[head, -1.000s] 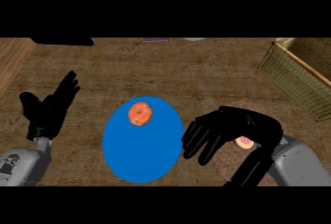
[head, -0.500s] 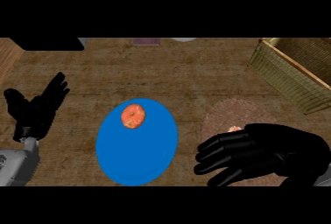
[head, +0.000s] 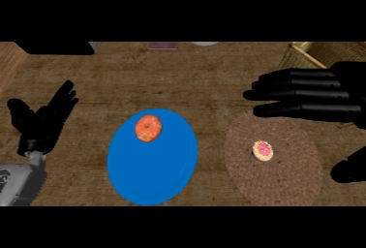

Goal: Pick the cupcake from the placemat and place it in the basket

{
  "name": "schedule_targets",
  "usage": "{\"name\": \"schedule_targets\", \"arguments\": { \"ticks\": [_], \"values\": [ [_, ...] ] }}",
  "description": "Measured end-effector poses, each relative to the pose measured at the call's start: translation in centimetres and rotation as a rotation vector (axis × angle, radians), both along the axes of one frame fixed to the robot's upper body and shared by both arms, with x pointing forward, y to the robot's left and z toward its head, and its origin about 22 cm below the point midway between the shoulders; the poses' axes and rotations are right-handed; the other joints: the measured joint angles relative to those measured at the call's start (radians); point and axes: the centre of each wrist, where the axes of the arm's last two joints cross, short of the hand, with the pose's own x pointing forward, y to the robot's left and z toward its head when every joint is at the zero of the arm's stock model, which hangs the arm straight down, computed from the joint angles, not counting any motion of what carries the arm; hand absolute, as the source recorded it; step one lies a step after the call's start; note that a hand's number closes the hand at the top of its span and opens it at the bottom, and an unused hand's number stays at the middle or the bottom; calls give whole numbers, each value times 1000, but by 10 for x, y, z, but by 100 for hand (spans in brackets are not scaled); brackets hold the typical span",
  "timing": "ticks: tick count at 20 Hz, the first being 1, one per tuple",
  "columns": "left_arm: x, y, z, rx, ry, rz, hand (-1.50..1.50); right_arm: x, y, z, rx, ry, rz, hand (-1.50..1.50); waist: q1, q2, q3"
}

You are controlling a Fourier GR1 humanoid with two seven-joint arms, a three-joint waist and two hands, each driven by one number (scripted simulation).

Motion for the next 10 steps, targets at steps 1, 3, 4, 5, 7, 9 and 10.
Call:
{"name": "schedule_targets", "arguments": {
  "ticks": [1, 3, 4, 5, 7, 9, 10],
  "values": [
    [2, 0, 3, 1, -3, 3, 0, 2, -1, 6, -29, -6, -12, -150, 0, 0, 0],
    [3, -5, 3, 2, -9, -7, 0, 8, -3, 19, -100, -6, -36, -150, 6, 2, 0],
    [4, -6, 5, 1, -12, -9, 0, 11, -5, 23, -132, -2, -48, -150, 7, 3, 0],
    [5, -8, 6, 1, -11, -12, 0, 13, -6, 25, -158, 1, -56, -150, 9, 3, 1],
    [5, -10, 7, 2, -11, -16, 0, 18, -11, 28, -194, 14, -74, -150, 12, 5, 1],
    [7, -11, 9, 1, -8, -21, 0, 23, -18, 30, -212, 23, -89, -150, 15, 7, 2],
    [7, -10, 8, 2, -6, -18, 0, 26, -21, 32, -216, 30, -95, -150, 17, 8, 2]
  ]
}}
